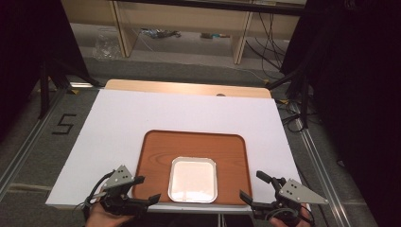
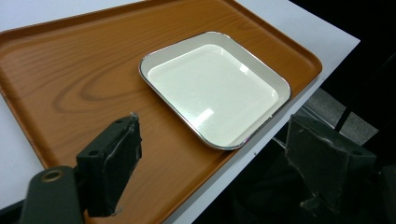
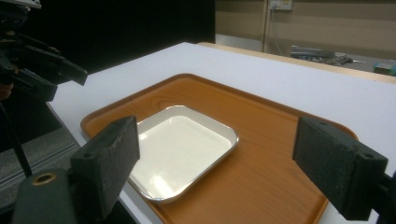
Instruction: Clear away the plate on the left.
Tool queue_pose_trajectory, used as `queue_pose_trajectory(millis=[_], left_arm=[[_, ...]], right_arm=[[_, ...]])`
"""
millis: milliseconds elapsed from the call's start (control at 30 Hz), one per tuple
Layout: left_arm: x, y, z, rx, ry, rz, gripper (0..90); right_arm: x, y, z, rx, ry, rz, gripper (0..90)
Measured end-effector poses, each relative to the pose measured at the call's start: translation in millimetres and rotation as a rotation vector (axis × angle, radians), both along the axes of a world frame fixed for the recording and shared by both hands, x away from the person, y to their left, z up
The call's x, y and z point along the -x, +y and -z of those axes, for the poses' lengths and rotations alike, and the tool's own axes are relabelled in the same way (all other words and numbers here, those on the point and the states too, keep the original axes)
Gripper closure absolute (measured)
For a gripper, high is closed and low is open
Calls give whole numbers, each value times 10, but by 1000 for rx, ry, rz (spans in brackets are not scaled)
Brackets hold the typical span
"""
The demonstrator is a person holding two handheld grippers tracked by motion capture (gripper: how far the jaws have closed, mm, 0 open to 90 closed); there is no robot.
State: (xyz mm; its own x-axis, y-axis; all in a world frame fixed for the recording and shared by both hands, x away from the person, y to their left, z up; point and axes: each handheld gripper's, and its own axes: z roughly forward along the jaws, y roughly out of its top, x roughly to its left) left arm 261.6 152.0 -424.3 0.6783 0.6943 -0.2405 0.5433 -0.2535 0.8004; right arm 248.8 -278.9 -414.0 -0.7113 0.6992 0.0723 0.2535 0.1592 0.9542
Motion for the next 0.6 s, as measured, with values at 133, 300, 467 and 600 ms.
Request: queue_pose_trajectory(millis=[133, 300, 467, 600], left_arm=[[36, -38, -6, 7, -5, 17, 184], [23, -44, -8, -4, -22, 41, 184], [11, -29, -9, 0, -24, 40, 184], [9, -35, -7, -3, -20, 39, 184]], right_arm=[[1, -2, -1, 6, 4, 1, 159], [3, -3, -3, 8, 4, 0, 159], [0, -1, 0, 6, 0, -1, 159], [1, -2, 0, 8, 0, 0, 159]])
